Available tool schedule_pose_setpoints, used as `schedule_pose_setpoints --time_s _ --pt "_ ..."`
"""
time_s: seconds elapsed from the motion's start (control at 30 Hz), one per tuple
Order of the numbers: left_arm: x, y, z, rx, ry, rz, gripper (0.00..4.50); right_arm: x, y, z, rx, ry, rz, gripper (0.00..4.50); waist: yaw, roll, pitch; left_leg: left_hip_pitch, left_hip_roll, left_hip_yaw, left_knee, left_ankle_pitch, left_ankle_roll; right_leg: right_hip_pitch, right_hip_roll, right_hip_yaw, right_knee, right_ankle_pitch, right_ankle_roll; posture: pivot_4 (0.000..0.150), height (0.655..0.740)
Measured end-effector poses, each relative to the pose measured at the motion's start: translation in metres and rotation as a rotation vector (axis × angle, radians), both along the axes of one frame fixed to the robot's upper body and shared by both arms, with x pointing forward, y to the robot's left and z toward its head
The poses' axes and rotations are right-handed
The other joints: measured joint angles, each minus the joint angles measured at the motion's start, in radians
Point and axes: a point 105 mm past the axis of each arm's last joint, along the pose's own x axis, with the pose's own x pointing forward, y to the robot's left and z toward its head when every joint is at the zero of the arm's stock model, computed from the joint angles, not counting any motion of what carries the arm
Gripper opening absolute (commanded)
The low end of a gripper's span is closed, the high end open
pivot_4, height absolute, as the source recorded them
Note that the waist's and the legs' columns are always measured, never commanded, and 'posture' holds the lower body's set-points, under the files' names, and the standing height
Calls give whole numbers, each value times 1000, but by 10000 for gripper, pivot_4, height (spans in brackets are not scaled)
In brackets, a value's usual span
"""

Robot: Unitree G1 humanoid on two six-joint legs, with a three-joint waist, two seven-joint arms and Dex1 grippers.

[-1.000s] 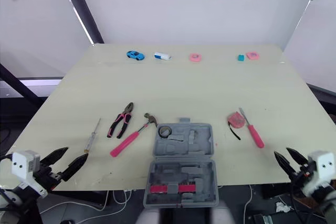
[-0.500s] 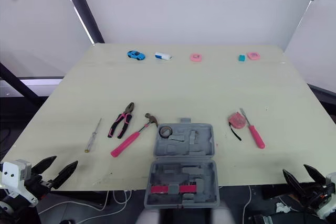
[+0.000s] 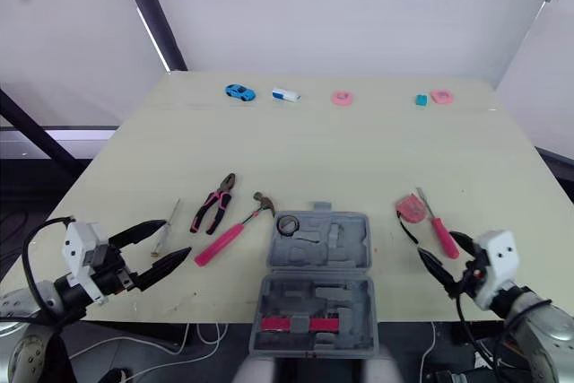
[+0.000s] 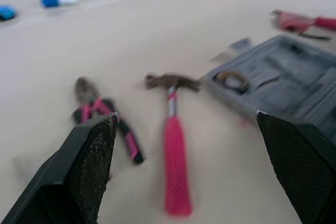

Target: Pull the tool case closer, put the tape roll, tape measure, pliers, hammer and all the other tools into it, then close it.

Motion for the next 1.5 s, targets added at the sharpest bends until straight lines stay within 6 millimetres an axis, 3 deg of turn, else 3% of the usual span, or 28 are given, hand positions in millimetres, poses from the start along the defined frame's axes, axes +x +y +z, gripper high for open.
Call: schedule_pose_setpoints --time_s 0.23,0.47,0.57,0.77,0.83,1.1,1.37,1.47,1.5 --pt "8 -38 17 16 -2 -213 45000 29 31 -16 21 50 -29 44432 -3 0 0 1 1 3 3 0 0 1 6 0 2 0 1 1500 7395" --pt "5 -63 27 14 5 -354 45000 52 42 -37 34 143 -116 44432 -3 0 0 0 0 3 2 0 0 1 6 0 2 0 0 1500 7395" --pt "3 -73 33 17 15 -411 45000 58 41 -45 0 176 -133 36466 -3 0 0 0 0 3 2 0 0 1 6 0 2 0 0 1500 7395" --pt "-2 -80 36 13 58 -477 45000 60 35 -46 -61 178 -138 6914 -6 0 0 1 1 3 3 0 0 1 8 1 3 0 0 1500 7395" --pt "-3 -81 36 16 64 -489 45000 59 33 -46 -101 176 -128 527 -5 0 0 1 1 3 3 0 0 1 8 1 3 0 0 1500 7395" --pt "-2 -89 41 23 55 -546 45000 41 29 -47 -158 186 -97 527 -2 0 0 0 0 3 3 0 0 2 8 1 2 0 0 1500 7395" --pt "2 -94 50 36 -3 -580 45000 -17 25 -54 -184 268 -33 527 0 0 0 1 0 2 3 0 0 2 8 1 3 -2 4 1500 7395" --pt "3 -95 51 42 -11 -586 45000 -24 25 -54 -187 280 -30 527 -4 0 0 1 1 3 5 0 0 2 8 2 3 -2 4 1500 7395" --pt "4 -96 51 43 -13 -589 45000 -24 25 -53 -186 277 -29 2749 -5 0 0 2 1 3 5 0 0 2 8 2 3 -2 4 1500 7395"
